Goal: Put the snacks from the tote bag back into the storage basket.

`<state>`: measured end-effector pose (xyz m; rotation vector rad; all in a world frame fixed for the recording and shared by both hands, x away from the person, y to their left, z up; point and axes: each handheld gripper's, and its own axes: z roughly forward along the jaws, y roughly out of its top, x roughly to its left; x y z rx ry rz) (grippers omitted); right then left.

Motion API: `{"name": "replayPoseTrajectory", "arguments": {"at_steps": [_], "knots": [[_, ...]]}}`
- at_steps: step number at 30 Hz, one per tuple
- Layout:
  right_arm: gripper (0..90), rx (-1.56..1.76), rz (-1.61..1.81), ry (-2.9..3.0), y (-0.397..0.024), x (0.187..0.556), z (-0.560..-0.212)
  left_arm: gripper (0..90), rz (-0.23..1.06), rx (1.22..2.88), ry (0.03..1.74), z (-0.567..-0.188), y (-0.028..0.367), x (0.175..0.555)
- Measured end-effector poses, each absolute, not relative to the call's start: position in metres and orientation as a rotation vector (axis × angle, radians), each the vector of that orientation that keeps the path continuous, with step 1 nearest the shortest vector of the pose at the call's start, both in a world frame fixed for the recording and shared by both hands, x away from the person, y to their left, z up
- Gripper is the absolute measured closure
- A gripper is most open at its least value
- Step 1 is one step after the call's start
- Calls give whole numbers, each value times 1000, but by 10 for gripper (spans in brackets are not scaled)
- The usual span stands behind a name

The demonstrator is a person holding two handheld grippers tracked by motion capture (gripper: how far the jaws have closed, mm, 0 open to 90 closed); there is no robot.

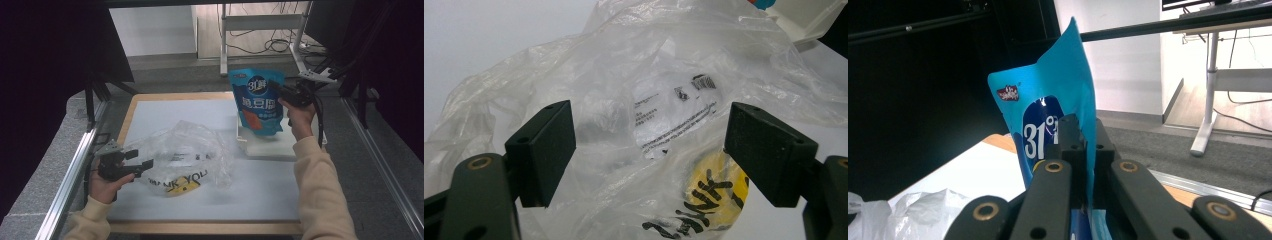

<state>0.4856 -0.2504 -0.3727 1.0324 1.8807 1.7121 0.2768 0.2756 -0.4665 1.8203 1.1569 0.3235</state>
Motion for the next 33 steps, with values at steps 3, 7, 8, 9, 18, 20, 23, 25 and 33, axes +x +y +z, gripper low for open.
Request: {"name": "replayPoseTrajectory", "arguments": {"at_steps": [3, 7, 8, 9, 18, 20, 23, 25, 33], "knots": [[886, 1035, 1717, 1871, -256, 489, -375, 204, 324, 1821, 1158, -467, 275, 277], [881, 1033, 1698, 1878, -264, 493, -377, 204, 322, 1822, 1159, -467, 275, 277], [877, 1032, 1685, 1887, -268, 493, -376, 204, 322, 1824, 1158, -467, 274, 277], [875, 1026, 1676, 1893, -270, 494, -376, 204, 322, 1824, 1158, -467, 274, 277], [860, 1074, 1631, 1891, -283, 490, -379, 204, 326, 1825, 1150, -466, 274, 276], [854, 1082, 1617, 1891, -286, 489, -379, 204, 324, 1822, 1150, -465, 273, 276], [844, 1088, 1598, 1896, -290, 487, -379, 204, 325, 1825, 1144, -465, 273, 276], [844, 1087, 1591, 1899, -290, 487, -378, 204, 325, 1825, 1144, -465, 273, 276], [841, 1040, 1569, 1919, -289, 497, -376, 204, 327, 1825, 1149, -465, 273, 275]]}}
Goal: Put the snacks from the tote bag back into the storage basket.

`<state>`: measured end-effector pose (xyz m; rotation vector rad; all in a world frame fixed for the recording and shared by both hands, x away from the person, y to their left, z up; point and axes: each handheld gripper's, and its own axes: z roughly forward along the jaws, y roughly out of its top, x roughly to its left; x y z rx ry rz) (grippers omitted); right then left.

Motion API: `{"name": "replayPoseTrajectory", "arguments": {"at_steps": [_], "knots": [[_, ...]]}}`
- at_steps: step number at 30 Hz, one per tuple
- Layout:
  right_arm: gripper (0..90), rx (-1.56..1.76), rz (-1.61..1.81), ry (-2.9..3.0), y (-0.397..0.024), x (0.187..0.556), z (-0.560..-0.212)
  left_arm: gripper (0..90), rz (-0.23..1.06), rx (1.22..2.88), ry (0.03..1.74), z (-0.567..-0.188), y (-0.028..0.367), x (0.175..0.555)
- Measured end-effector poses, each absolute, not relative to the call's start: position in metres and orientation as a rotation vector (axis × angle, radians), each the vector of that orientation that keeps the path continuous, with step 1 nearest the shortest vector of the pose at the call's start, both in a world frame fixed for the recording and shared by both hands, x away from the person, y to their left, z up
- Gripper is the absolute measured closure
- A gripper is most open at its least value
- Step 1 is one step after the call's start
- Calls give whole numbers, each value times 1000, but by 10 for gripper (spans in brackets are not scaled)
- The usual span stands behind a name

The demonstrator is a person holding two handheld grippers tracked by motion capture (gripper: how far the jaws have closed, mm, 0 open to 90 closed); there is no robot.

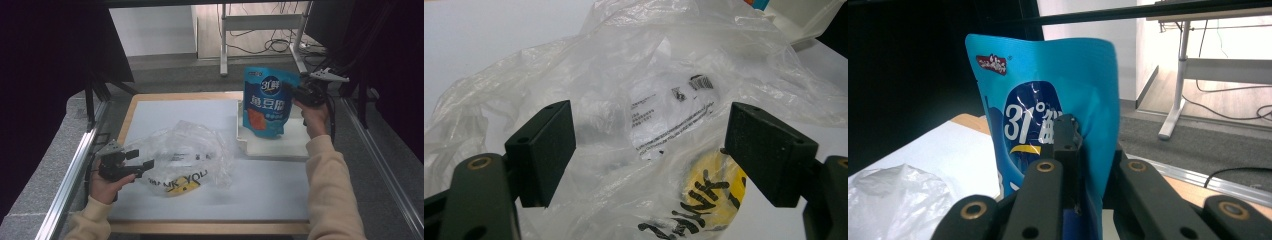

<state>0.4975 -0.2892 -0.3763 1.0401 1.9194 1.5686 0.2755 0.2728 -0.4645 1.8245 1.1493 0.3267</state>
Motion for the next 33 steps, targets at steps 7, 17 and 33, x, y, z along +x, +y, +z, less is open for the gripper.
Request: {"name": "replayPoseTrajectory", "arguments": {"at_steps": [7, 17, 33], "knots": [[827, 1027, 1590, 1919, -291, 503, -377, 204, 331, 1825, 1153, -465, 275, 276], [798, 1042, 1589, 1906, -296, 489, -380, 204, 333, 1825, 1142, -463, 272, 274], [522, 1107, 1546, 1860, -293, 475, -379, 204, 331, 1823, 1138, -462, 272, 274]]}}
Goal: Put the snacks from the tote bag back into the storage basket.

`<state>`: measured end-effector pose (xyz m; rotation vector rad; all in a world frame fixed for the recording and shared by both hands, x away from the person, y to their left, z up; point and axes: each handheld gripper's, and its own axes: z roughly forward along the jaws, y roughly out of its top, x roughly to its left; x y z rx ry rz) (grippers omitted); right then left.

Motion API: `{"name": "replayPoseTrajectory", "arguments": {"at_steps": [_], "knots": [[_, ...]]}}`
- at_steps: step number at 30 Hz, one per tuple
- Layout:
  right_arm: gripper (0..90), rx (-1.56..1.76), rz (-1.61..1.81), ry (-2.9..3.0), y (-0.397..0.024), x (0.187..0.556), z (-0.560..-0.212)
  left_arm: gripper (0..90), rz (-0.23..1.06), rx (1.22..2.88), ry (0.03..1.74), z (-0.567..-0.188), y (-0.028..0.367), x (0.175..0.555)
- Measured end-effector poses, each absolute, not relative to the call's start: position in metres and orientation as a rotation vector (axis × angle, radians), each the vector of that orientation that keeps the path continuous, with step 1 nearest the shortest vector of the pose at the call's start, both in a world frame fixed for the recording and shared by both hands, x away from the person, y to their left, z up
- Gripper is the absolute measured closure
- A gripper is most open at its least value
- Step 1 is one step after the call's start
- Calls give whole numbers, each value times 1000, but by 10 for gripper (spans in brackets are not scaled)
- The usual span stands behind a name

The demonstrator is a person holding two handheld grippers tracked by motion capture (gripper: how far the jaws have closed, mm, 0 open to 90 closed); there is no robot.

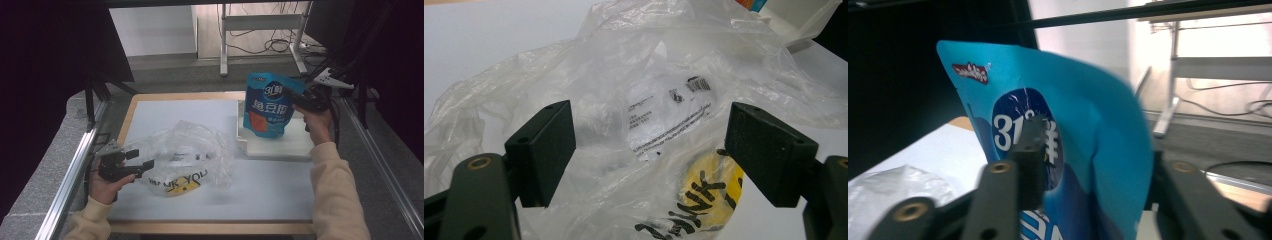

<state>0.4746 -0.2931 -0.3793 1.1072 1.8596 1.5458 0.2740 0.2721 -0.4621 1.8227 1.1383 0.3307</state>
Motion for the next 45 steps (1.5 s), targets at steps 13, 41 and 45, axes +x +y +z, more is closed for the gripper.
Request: {"name": "replayPoseTrajectory", "arguments": {"at_steps": [13, 41, 45], "knots": [[427, 1211, 1512, 1864, -303, 452, -393, 204, 327, 1823, 1137, -462, 272, 274], [391, 1123, 1502, 1993, -288, 367, -427, 203, 330, 1815, 1117, -461, 271, 268], [390, 1065, 1528, 2049, -271, 354, -433, 203, 329, 1806, 1111, -459, 271, 266]]}}
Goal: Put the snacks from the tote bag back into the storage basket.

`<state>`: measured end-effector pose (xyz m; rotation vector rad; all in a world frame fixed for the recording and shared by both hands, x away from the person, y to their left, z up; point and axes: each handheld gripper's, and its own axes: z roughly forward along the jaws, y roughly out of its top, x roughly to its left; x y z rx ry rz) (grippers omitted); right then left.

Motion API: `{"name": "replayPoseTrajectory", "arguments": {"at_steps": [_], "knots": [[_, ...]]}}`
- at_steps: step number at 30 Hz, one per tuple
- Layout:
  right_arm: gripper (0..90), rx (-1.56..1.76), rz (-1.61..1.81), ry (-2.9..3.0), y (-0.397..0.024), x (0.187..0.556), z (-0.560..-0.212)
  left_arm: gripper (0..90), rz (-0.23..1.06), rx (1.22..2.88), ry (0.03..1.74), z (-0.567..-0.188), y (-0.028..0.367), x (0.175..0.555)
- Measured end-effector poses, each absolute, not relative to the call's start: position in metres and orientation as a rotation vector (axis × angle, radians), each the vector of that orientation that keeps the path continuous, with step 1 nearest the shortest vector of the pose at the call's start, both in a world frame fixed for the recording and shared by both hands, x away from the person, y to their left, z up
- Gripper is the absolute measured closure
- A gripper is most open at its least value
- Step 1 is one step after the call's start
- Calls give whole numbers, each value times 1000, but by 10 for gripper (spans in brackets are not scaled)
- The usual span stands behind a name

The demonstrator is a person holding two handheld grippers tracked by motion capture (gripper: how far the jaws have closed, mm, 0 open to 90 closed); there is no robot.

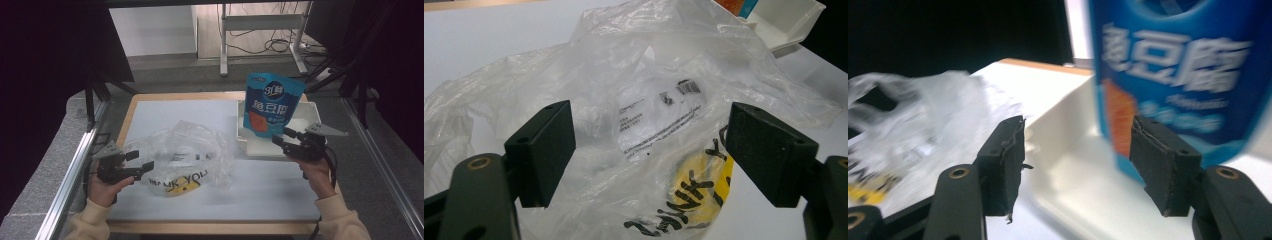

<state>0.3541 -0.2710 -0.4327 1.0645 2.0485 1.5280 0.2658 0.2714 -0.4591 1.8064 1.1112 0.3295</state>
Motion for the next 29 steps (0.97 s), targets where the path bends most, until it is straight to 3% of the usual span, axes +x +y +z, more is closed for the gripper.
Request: {"name": "replayPoseTrajectory", "arguments": {"at_steps": [13, 29], "knots": [[387, 951, 1542, 2211, -230, 332, -463, 202, 331, 1816, 1100, -459, 270, 264], [387, 937, 1608, 2169, -236, 322, -465, 203, 330, 1829, 1092, -460, 264, 264]]}}
